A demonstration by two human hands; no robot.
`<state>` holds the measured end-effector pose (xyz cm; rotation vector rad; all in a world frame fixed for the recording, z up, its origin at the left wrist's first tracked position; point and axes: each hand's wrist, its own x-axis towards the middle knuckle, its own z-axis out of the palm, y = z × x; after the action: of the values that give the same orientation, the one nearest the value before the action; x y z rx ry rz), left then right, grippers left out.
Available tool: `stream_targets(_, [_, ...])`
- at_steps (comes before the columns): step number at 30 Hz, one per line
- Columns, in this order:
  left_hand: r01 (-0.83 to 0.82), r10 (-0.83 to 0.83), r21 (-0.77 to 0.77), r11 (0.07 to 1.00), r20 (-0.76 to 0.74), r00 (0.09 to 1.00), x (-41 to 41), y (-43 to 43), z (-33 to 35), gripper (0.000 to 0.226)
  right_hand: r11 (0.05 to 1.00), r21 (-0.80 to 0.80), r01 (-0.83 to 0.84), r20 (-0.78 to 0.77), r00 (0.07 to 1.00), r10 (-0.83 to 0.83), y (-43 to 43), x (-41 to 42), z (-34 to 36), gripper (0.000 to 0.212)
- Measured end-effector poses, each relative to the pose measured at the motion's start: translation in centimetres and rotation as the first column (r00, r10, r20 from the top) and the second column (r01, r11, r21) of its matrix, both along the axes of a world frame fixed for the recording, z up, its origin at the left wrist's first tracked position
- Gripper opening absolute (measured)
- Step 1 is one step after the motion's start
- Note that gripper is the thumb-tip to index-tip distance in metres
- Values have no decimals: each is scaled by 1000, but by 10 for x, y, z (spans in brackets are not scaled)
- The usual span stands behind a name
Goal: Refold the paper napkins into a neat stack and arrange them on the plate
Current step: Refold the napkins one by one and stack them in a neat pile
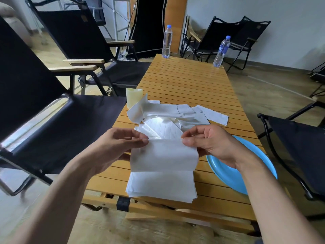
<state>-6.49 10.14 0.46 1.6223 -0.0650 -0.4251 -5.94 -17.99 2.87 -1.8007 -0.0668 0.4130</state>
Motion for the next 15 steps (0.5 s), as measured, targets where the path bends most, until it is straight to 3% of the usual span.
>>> stream_targets(3, [39,-30,75,996,-115,993,-2,6,-2,27,981,-107,-164,-173,974,144,-5,-5,0,22])
stream_targets(6, [23,18,246,969,-161,987,-2,3,-10,14,934,-246,-260,-260,946,195,0,-9,-6,22])
stream_targets(10, [11,44,471,882,-105,993,0,-3,-20,15,892,-380,-247,-276,950,145,6,-6,-19,27])
stream_targets(15, [13,38,547,837,-81,996,3,-6,-26,18,854,-483,-194,-200,974,109,3,2,-30,31])
